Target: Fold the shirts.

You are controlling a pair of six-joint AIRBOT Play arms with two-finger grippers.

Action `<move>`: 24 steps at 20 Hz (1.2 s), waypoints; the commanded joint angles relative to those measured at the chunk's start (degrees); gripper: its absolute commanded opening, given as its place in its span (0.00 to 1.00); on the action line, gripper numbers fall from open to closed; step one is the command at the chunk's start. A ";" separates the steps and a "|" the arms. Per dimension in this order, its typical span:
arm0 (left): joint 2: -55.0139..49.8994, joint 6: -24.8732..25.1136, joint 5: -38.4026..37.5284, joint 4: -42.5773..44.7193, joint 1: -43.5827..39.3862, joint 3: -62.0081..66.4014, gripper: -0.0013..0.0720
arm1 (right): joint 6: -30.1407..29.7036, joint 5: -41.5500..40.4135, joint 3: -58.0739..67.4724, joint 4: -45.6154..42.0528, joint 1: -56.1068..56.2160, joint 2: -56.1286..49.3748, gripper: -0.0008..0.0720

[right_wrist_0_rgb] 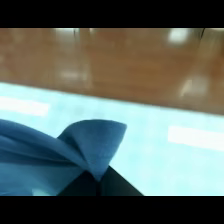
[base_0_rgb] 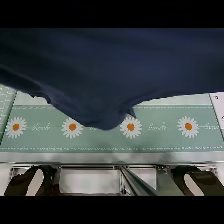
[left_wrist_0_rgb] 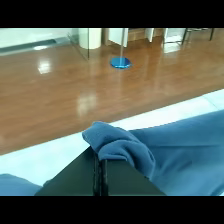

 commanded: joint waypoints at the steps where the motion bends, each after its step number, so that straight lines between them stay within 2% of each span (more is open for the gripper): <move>1: 5.05 -0.31 -1.84 0.48 0.09 -6.43 0.03 | 4.15 2.89 -7.76 0.07 -0.02 5.77 0.04; 4: 4.63 -0.70 -0.22 0.46 0.09 -17.18 0.03 | 5.05 4.81 -14.53 0.50 -0.02 6.54 0.04; 6: 3.63 -0.28 5.51 0.24 -0.57 -26.99 0.03 | 5.16 3.26 -20.87 0.87 -0.02 6.54 0.04; 9: -3.52 2.86 14.19 0.24 -5.66 -38.82 0.03 | 4.68 -4.90 -34.07 2.45 -0.02 5.57 0.04; 11: -12.63 5.95 19.58 0.26 -11.41 -41.55 0.03 | 3.61 -11.08 -42.03 3.13 -0.02 2.64 0.04; 15: -35.58 6.56 32.46 0.24 -18.78 -34.51 0.03 | 1.66 -24.41 -48.17 -1.68 -0.04 -11.58 0.04; 18: -52.33 2.71 30.45 0.22 -20.31 -20.09 0.03 | 1.70 -34.10 -45.88 -4.20 -0.04 -26.05 0.04; 21: -63.80 -1.90 25.14 0.24 -21.14 -6.64 0.04 | 1.70 -37.79 -36.94 -2.78 -0.48 -41.53 0.05; 22: -66.34 -3.45 23.06 0.26 -21.09 -3.37 0.10 | 2.27 -37.35 -33.16 -1.22 -1.20 -46.29 0.05; 23: -67.93 -3.43 20.83 0.70 -21.00 -1.20 0.34 | 2.25 -36.87 -30.05 1.31 -2.19 -49.99 0.17; 24: -68.76 -3.85 18.51 1.73 -20.79 -0.11 0.70 | 1.79 -36.17 -27.47 4.96 -3.37 -52.81 0.40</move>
